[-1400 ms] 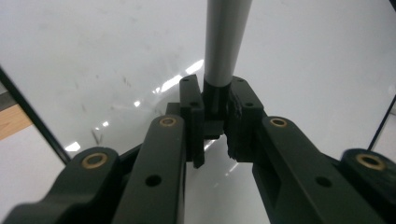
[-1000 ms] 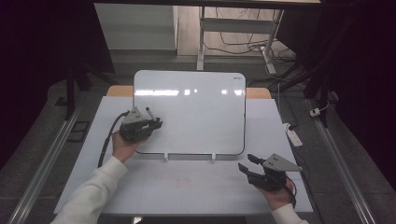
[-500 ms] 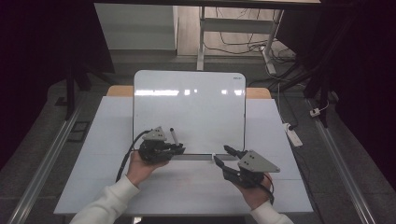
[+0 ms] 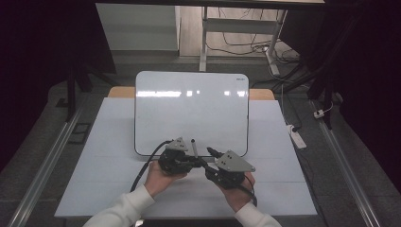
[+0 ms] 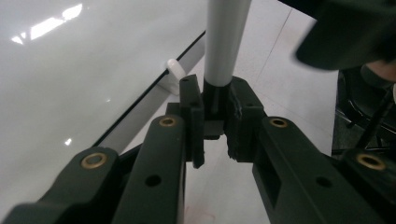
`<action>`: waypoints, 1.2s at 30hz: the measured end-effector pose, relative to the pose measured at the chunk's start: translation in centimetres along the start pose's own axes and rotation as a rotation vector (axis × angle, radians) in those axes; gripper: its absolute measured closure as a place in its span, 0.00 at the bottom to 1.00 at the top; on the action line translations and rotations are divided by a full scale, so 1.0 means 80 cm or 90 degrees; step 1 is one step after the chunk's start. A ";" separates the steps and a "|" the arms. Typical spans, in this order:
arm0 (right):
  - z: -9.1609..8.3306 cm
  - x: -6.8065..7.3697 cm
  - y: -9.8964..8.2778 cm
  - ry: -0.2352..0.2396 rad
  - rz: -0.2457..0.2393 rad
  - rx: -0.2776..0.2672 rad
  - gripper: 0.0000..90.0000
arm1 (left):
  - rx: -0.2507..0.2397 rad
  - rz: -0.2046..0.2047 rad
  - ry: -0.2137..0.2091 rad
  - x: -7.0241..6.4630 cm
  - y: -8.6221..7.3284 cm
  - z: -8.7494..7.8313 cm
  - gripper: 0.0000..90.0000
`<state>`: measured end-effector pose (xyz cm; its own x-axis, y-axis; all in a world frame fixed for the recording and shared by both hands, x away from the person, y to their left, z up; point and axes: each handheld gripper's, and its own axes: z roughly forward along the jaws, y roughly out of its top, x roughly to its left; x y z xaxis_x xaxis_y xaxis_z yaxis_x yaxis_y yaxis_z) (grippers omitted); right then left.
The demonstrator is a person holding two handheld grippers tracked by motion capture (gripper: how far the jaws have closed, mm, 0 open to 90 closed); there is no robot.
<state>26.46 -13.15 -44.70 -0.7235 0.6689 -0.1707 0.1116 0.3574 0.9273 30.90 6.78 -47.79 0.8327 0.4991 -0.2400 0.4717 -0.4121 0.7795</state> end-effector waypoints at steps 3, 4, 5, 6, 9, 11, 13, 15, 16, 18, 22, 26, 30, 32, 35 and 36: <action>0.005 0.002 -0.001 -0.003 0.008 0.005 0.69 | 0.003 0.009 0.014 -0.006 0.002 0.005 0.86; 0.007 0.003 -0.001 -0.007 0.009 0.008 0.71 | 0.004 0.010 0.015 -0.008 0.002 0.006 0.86; 0.008 0.003 -0.002 -0.010 0.008 0.010 0.73 | 0.006 0.013 0.018 -0.010 0.002 0.008 0.86; 0.009 0.004 -0.002 -0.012 0.009 0.014 0.75 | 0.007 0.017 0.025 -0.012 0.003 0.009 0.86; 0.011 0.005 -0.003 -0.016 0.011 0.018 0.83 | 0.006 0.018 0.039 -0.015 0.004 0.013 0.86; 0.013 0.008 -0.004 -0.021 0.008 0.023 0.86 | 0.006 0.018 0.042 -0.016 0.005 0.015 0.86; 0.013 0.008 -0.004 -0.021 0.008 0.024 0.88 | 0.002 0.018 0.046 -0.017 0.006 0.016 0.86; 0.012 0.007 -0.003 -0.013 0.014 0.019 0.89 | -0.007 0.023 0.055 -0.020 0.006 0.015 0.85; 0.011 0.007 -0.002 -0.011 0.011 0.015 0.90 | -0.016 0.028 0.060 -0.022 0.006 0.013 0.84; 0.008 0.005 0.001 -0.021 0.002 0.008 0.90 | -0.029 0.031 0.064 -0.023 0.006 0.006 0.65; -0.004 -0.029 0.015 -0.030 0.067 -0.017 0.90 | -0.065 0.028 0.076 -0.022 -0.003 -0.030 0.43; -0.010 -0.085 0.035 -0.071 0.126 -0.020 0.90 | -0.073 0.008 0.103 -0.012 -0.027 -0.074 0.40; 0.005 -0.146 0.050 -0.111 0.178 0.024 0.90 | -0.066 -0.024 0.137 0.005 -0.062 -0.113 0.40; 0.016 -0.172 0.055 -0.123 0.210 0.047 0.90 | -0.063 -0.048 0.145 0.015 -0.081 -0.130 0.40; 0.033 -0.200 0.065 -0.145 0.230 0.075 0.90 | -0.053 -0.077 0.168 0.027 -0.110 -0.148 0.40; 0.039 -0.207 0.069 -0.153 0.233 0.084 0.90 | -0.050 -0.085 0.175 0.031 -0.119 -0.153 0.40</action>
<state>41.22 -20.20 -37.78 -0.4434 0.8933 0.0741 0.4276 0.1382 0.8934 24.91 21.22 -48.70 0.6509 0.7360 -0.1860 0.5384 -0.2749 0.7966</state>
